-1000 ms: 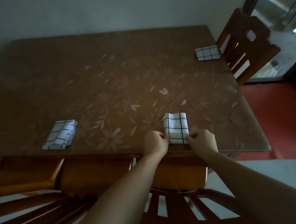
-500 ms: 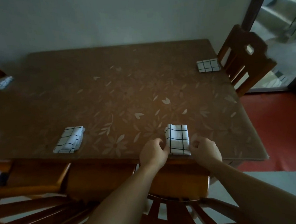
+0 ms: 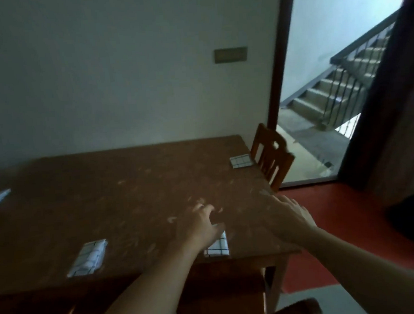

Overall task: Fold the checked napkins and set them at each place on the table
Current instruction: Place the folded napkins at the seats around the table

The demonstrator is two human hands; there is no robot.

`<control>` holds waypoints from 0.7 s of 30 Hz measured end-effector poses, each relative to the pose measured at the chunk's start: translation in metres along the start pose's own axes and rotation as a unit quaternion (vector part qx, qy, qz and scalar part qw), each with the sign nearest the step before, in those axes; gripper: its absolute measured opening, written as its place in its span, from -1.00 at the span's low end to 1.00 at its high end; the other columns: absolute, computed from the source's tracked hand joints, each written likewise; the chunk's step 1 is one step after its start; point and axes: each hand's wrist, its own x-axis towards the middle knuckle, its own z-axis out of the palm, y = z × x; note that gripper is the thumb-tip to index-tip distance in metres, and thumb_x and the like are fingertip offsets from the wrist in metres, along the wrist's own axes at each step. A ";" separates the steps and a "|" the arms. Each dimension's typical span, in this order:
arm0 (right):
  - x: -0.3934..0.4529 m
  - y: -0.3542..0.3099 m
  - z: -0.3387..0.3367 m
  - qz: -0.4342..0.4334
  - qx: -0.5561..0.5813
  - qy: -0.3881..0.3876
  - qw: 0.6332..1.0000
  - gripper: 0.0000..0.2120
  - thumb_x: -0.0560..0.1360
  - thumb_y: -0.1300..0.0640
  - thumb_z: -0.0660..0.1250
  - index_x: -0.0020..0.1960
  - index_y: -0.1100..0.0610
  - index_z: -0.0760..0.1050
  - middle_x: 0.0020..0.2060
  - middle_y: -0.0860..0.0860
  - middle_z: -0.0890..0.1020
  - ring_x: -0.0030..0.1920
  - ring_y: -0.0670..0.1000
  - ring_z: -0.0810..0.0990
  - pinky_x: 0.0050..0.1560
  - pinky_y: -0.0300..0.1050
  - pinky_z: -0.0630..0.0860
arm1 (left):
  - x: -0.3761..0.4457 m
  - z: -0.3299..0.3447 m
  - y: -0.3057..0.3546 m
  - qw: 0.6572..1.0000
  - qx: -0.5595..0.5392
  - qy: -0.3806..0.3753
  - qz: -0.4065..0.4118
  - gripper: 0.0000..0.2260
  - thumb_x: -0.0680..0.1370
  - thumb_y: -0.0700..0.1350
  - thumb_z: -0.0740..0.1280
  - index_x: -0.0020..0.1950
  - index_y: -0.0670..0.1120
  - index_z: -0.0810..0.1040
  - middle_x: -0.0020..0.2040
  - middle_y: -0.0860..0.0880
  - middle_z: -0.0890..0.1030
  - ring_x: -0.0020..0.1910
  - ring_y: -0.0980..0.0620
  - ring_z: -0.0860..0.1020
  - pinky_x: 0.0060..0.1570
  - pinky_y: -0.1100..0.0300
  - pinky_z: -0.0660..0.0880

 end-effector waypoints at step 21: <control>0.093 0.253 -0.103 -0.067 0.055 0.015 0.996 -0.45 0.46 -0.18 0.28 0.39 -0.05 0.29 0.24 0.02 0.50 0.22 0.10 0.47 0.15 0.04 0.47 | 0.088 0.060 0.276 0.993 -0.025 0.023 -0.116 -0.58 0.50 0.17 0.30 0.32 0.06 0.47 0.26 0.01 0.50 0.24 -0.03 0.45 0.15 0.08 0.43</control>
